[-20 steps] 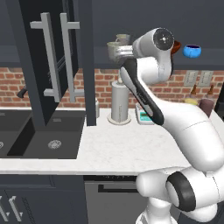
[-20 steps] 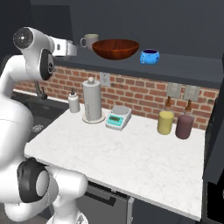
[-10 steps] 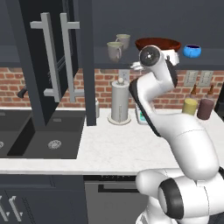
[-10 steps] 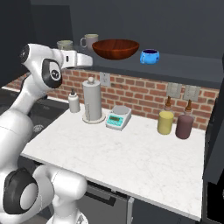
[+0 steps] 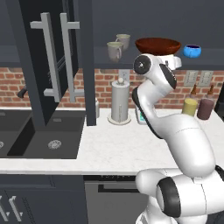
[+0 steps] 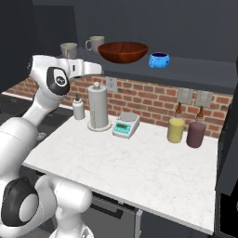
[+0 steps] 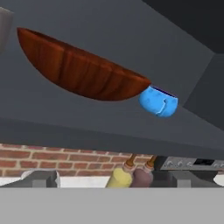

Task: Gather all objects into one cabinet and sort the glasses and bowls to opposite sides.

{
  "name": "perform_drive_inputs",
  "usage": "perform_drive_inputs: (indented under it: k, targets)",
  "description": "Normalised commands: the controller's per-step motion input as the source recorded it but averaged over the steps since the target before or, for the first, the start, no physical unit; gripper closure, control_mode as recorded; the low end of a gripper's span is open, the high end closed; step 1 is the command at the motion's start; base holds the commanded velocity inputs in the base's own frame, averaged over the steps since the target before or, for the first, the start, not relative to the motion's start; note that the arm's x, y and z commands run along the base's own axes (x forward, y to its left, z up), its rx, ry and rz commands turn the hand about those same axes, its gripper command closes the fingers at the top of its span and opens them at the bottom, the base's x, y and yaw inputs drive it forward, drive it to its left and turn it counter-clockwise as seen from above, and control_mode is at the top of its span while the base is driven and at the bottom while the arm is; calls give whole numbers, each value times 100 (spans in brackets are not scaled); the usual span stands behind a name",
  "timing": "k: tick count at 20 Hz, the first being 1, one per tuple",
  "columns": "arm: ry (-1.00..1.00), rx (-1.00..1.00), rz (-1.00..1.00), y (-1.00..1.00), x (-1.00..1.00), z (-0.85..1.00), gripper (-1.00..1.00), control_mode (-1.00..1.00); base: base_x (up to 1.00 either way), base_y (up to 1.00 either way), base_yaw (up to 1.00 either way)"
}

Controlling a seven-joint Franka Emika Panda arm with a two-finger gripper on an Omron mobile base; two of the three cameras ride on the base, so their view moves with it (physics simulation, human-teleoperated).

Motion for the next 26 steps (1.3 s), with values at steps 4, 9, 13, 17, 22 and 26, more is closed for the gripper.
perform_drive_inputs:
  k: [4,9,13,17,22,26]
  targets:
    - [-10,11,0,-29,0,11,-100,-100,0,0,0]
    - [-31,27,-1,-67,-9,32,-100,-100,0,0,0]
    - [-13,20,-2,-47,-6,26,-100,-100,0,0,0]
    - [0,-1,0,-6,0,0,-100,-100,0,0,0]
    - [11,-8,0,-86,0,-5,-100,-100,0,0,0]
    - [18,-6,0,-99,0,0,-100,-100,0,0,0]
